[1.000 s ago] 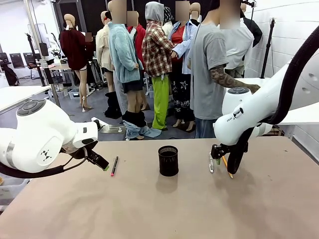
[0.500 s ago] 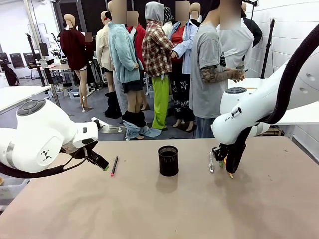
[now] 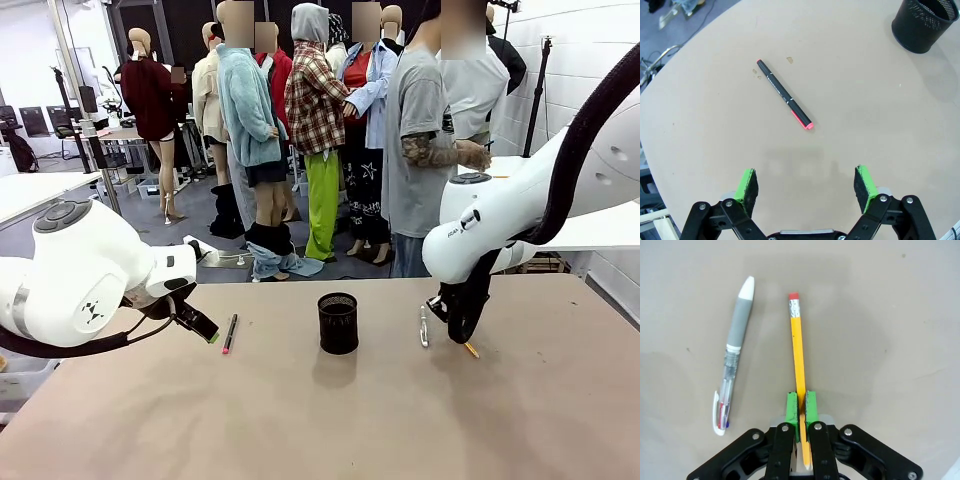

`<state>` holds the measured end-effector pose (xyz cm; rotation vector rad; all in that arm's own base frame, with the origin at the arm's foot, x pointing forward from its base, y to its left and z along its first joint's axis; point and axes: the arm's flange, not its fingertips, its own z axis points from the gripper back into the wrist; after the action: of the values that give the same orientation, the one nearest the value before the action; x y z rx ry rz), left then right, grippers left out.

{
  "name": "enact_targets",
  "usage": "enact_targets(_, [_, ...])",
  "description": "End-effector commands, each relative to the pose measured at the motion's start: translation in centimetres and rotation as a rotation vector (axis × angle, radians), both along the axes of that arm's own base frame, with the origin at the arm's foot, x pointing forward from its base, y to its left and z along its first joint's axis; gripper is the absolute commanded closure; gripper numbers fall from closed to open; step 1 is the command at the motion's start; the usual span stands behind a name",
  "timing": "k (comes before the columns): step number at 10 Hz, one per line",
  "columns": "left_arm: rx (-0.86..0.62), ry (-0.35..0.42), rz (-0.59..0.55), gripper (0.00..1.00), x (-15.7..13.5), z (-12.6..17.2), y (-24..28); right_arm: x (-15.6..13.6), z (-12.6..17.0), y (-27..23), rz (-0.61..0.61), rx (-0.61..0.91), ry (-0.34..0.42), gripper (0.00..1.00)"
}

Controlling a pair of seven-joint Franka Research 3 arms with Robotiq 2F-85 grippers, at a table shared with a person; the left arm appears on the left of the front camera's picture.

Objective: Place the pens into the pen holder.
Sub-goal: Pick up a writing instrument from the table and place it into the Pen holder.

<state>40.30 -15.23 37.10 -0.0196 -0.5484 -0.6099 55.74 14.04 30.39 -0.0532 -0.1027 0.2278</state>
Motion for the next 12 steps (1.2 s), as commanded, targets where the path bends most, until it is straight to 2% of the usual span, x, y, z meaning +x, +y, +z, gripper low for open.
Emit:
enact_targets(1, [-0.002, 0.0, 0.003, 0.0, 0.0, 0.0, 0.1, 0.6, -0.8, 0.2, 0.051, 0.012, 0.098, 1.0])
enact_targets(3, [-0.002, 0.0, 0.003, 0.0, 0.0, 0.0, 0.1, 0.1, 0.9, 0.5, 0.1, 0.018, 0.057, 1.0])
enact_targets(4, [-0.002, 0.0, 0.003, 0.0, 0.0, 0.0, 0.1, -0.7, 2.9, 0.5, 0.12, 0.048, -0.023, 1.0])
enact_targets(5, [-0.002, 0.0, 0.003, 0.0, 0.0, 0.0, 0.1, -1.2, 4.6, 0.3, 0.072, 0.038, -0.122, 1.0])
enact_targets(7, [-0.002, 0.0, 0.003, 0.0, 0.0, 0.0, 0.1, -2.5, 8.0, 0.6, 0.088, 0.061, -0.289, 1.0])
enact_targets(8, [-0.002, 0.0, 0.003, 0.0, 0.0, 0.0, 0.1, -3.4, 9.9, 1.3, 0.131, 0.125, -0.382, 1.0])
enact_targets(9, [-0.002, 0.0, 0.003, 0.0, 0.0, 0.0, 0.1, -3.6, 10.8, 2.4, 0.221, 0.213, -0.411, 1.0])
enact_targets(11, [-0.002, 0.0, 0.003, 0.0, 0.0, 0.0, 0.1, -3.2, 12.4, 3.7, 0.316, 0.295, -0.481, 1.0])
enact_targets(12, [-0.002, 0.0, 0.003, 0.0, 0.0, 0.0, 0.1, -3.1, 13.3, 4.4, 0.381, 0.383, -0.51, 1.0])
